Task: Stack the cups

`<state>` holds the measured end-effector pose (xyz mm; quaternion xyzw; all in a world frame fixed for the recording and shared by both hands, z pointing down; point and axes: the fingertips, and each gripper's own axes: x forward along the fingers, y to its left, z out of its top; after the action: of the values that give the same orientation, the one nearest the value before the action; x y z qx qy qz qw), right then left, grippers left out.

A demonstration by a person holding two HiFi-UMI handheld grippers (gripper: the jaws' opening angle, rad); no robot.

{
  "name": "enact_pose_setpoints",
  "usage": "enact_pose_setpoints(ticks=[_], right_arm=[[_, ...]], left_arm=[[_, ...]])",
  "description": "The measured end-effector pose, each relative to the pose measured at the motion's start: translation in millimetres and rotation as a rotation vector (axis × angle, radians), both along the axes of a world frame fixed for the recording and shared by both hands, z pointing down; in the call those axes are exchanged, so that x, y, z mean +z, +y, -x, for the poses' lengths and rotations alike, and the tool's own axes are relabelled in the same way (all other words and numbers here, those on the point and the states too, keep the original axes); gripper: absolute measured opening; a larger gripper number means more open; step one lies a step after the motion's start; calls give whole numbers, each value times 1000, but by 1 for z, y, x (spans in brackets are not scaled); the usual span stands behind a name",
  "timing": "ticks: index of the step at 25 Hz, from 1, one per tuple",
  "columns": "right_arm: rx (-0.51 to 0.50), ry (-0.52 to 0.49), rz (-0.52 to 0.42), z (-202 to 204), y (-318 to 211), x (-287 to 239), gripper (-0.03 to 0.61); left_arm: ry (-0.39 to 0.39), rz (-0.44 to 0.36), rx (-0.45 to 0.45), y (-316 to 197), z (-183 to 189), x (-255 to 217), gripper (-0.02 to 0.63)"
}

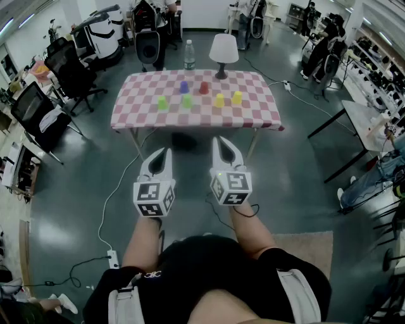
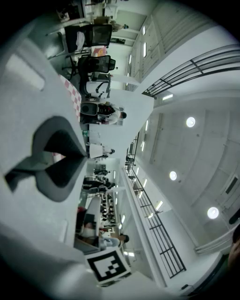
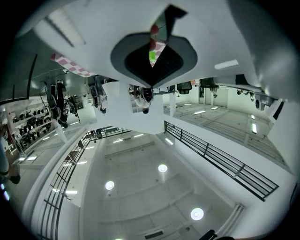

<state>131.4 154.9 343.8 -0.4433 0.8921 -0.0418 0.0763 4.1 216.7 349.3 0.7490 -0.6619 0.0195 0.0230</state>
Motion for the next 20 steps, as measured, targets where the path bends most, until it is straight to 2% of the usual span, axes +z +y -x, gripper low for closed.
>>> enact_pose_setpoints(ticks=[20], right_arm=[[-65, 4, 7, -14, -36, 0, -5]], left_arm=[[-30, -5, -72, -27, -20, -4, -3]])
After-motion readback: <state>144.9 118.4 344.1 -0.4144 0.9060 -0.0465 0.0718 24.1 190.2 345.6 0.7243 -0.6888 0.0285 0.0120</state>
